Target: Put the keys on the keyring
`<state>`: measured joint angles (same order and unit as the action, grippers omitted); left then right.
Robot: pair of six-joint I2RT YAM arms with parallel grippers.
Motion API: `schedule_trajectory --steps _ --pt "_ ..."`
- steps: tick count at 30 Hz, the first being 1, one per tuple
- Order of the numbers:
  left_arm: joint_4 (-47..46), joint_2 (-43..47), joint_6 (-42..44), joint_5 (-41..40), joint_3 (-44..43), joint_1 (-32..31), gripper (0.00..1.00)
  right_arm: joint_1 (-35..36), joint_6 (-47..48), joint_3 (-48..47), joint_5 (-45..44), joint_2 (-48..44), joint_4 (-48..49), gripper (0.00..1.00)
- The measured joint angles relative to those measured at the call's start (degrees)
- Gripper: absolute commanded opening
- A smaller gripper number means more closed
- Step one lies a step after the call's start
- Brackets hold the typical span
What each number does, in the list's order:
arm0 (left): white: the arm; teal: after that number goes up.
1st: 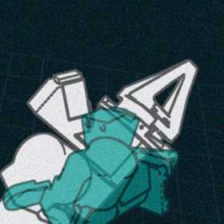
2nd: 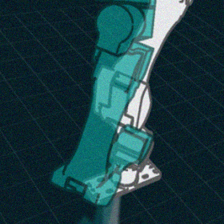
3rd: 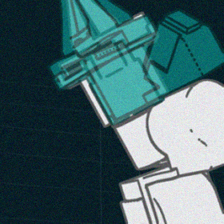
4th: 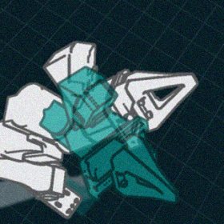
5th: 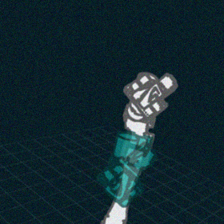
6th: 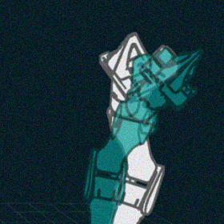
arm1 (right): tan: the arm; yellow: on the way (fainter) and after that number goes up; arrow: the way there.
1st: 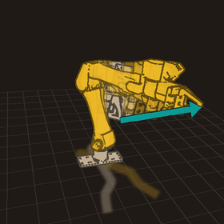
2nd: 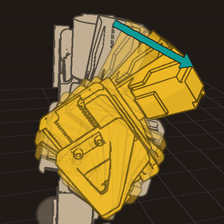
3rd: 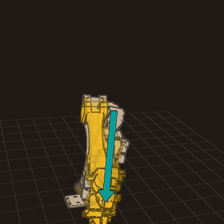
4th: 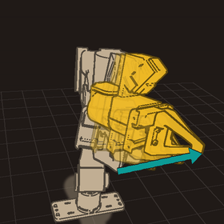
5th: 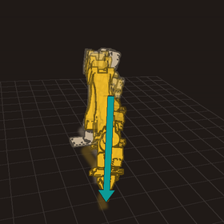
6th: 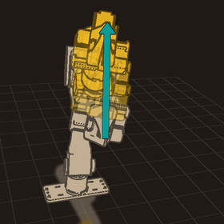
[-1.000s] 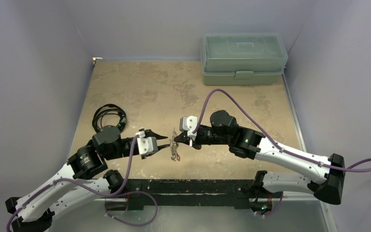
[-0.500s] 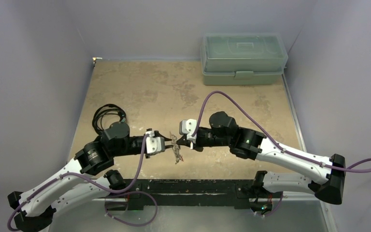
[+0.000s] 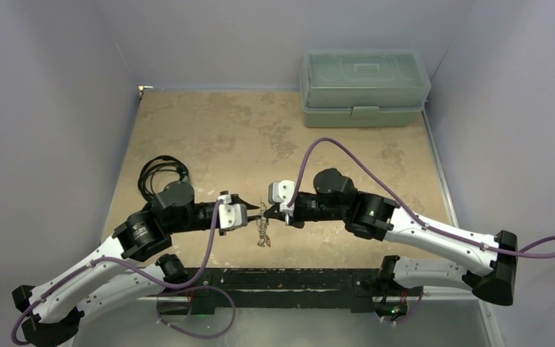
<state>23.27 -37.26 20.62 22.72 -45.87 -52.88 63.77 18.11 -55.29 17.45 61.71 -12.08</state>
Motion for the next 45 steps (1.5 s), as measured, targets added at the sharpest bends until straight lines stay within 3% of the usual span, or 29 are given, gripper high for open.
schedule_trajectory --steps 6,15,20,25,26,29,30,37,45 --pt "-0.2 0.0 0.0 0.9 0.6 0.0 0.24 0.2 0.0 0.0 0.0 -0.5 0.0 0.00" --pt "-1.8 -0.6 -0.3 1.4 2.0 0.0 0.13 0.5 0.0 0.0 0.0 -0.7 0.0 0.00" --pt "-2.8 -0.7 -0.5 1.8 2.6 0.0 0.00 0.5 0.1 0.0 -0.4 -0.7 -0.3 0.00" --pt "-2.9 -0.6 -0.6 2.0 2.6 0.0 0.00 0.7 0.2 0.0 -0.6 -0.7 -0.4 0.00" --pt "-2.9 -0.5 -0.6 2.0 2.6 0.0 0.00 0.7 0.2 0.0 -0.7 -0.7 -0.4 0.05" --pt "-3.6 0.3 -1.1 1.9 3.3 0.0 0.00 0.9 0.0 0.0 -1.4 -0.8 0.1 0.35" --pt "-3.9 0.9 -1.4 1.9 3.8 0.0 0.00 0.9 -0.3 0.0 -1.9 -0.9 0.3 0.39" --pt "-7.6 4.9 -3.6 2.0 8.6 0.0 0.00 1.1 -1.3 2.3 -6.6 -7.5 5.7 0.48" --pt "-12.3 8.2 -6.0 2.2 11.2 0.0 0.00 1.1 -2.0 5.5 -5.6 -12.9 11.4 0.48"
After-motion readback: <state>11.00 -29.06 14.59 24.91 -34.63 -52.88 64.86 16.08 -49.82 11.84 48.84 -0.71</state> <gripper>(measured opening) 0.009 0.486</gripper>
